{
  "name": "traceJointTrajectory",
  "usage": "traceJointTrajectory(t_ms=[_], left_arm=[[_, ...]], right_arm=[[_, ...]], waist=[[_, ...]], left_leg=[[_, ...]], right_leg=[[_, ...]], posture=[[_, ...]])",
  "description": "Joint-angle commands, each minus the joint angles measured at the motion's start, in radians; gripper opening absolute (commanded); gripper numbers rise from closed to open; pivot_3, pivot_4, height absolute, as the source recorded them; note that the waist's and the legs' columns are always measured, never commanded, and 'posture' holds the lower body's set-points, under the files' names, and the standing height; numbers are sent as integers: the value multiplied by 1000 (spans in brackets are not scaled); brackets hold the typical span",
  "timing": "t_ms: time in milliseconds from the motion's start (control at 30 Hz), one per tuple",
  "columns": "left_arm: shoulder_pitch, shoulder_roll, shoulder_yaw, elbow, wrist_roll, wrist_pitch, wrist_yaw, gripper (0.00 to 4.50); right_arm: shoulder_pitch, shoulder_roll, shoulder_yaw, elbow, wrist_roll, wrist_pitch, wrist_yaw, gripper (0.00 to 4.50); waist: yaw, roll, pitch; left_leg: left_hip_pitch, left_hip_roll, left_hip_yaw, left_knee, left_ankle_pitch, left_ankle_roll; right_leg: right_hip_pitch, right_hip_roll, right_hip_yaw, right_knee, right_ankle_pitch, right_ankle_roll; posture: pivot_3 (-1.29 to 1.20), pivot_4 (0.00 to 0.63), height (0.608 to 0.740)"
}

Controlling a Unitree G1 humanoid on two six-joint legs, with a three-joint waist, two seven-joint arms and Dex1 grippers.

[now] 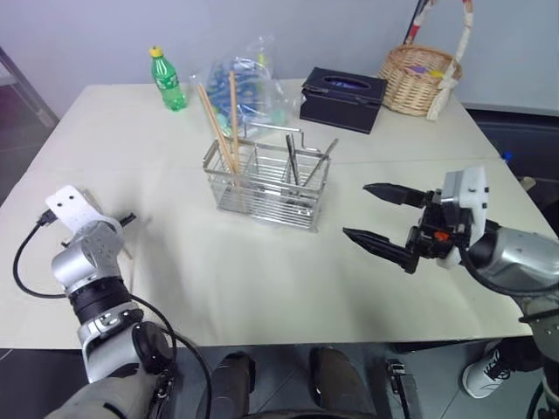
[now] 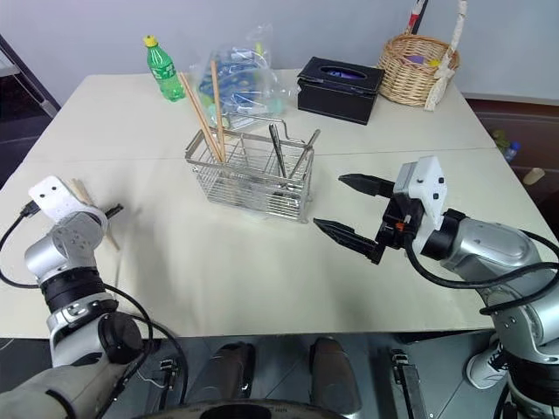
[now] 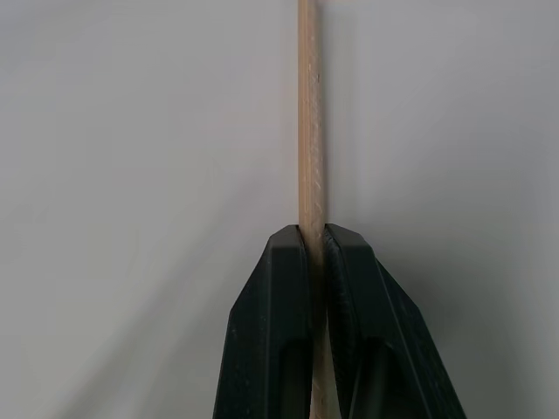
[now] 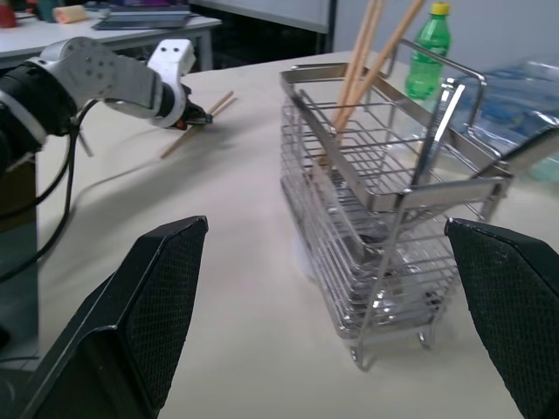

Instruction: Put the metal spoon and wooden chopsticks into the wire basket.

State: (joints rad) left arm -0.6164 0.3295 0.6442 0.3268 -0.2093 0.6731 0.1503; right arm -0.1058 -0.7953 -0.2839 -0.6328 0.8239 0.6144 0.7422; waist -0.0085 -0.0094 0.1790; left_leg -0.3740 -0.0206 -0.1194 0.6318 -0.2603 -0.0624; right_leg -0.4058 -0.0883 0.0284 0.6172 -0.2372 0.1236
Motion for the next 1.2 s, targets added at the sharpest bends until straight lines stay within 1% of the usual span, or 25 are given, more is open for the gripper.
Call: traceJointTrajectory(t_ms=[33, 100, 200, 267, 333, 400, 500, 667, 800, 900, 1000, 1200], left_arm=[[-89, 74, -96, 16, -40, -226, -232, 84], [-143, 116, -144, 13, -89, -321, -429, 84], [-194, 175, -202, 19, -144, -404, -655, 84], [-238, 214, -226, 24, -197, -382, -775, 84], [-303, 245, -238, 25, -283, -322, -905, 84], [-361, 256, -236, 31, -354, -273, -978, 84], [-421, 252, -237, 60, -404, -244, -1026, 84], [-495, 192, -234, 143, -459, -249, -1056, 84], [-502, 136, -247, 234, -446, -298, -1076, 84], [-498, 94, -246, 274, -443, -332, -1080, 84], [-491, 65, -246, 295, -449, -348, -1088, 84], [-468, 24, -265, 304, -437, -364, -1100, 84]], right_arm=[[24, 13, -31, -57, 18, -12, -26, 4500], [44, 17, -40, -70, 20, -14, -37, 4500], [67, 23, -49, -78, 20, -17, -53, 4500], [82, 29, -54, -79, 18, -21, -61, 4500], [102, 40, -56, -79, 7, -29, -71, 4500], [119, 52, -58, -77, 1, -34, -86, 4500], [141, 67, -64, -70, -5, -42, -100, 4500], [181, 91, -61, -71, -28, -65, -105, 4500], [176, 113, -60, -76, -9, -63, -133, 4500], [170, 135, -98, -68, 45, -50, -171, 4500], [177, 132, -123, -64, 67, -46, -184, 4500], [177, 129, -111, -64, 57, -49, -191, 4500]], waist=[[4, -5, 1], [6, -8, 2], [1, -9, 2], [-6, -9, 2], [-10, -9, 2], [-10, -10, 3], [-9, -10, 3], [-6, -10, 3], [-8, -10, 3], [-8, -10, 3], [-5, -10, 3], [-6, -10, 3]], left_leg=[[-1, 0, 0, 0, 0, 0], [-2, 0, 0, 0, 0, 0], [-3, 0, 0, -1, 0, 0], [-2, 0, 0, -2, 0, 0], [-1, 0, 0, -3, -1, 1], [-1, 0, 0, -2, -1, 1], [-1, 0, 0, -1, -1, 1], [-1, 0, 0, -1, -1, 1], [-1, 0, 0, -1, 0, 1], [-1, 0, 0, -1, 0, 1], [-1, 0, 0, -1, 0, 1], [-1, 0, 0, -1, 0, 1]], right_leg=[[0, 0, 0, -1, 0, 0], [0, 0, 0, -2, 0, 0], [0, -1, 0, -4, 0, 0], [0, -1, 0, -4, 0, 0], [-1, -1, 0, -3, 0, 0], [-1, 0, 0, -2, 0, 0], [0, 0, 0, -2, 0, 0], [0, 0, 0, -2, 0, 0], [0, 0, 0, -2, 0, 0], [-1, 0, 0, -2, 0, 0], [-1, 0, 0, -2, 0, 0], [-1, 0, 0, -2, 0, 0]], posture=[[0, 150, 740], [0, 150, 740], [0, 150, 740], [0, 150, 740], [0, 150, 740], [0, 150, 740], [0, 150, 740], [0, 150, 740], [0, 150, 740], [0, 150, 740], [0, 150, 740], [0, 150, 740]])
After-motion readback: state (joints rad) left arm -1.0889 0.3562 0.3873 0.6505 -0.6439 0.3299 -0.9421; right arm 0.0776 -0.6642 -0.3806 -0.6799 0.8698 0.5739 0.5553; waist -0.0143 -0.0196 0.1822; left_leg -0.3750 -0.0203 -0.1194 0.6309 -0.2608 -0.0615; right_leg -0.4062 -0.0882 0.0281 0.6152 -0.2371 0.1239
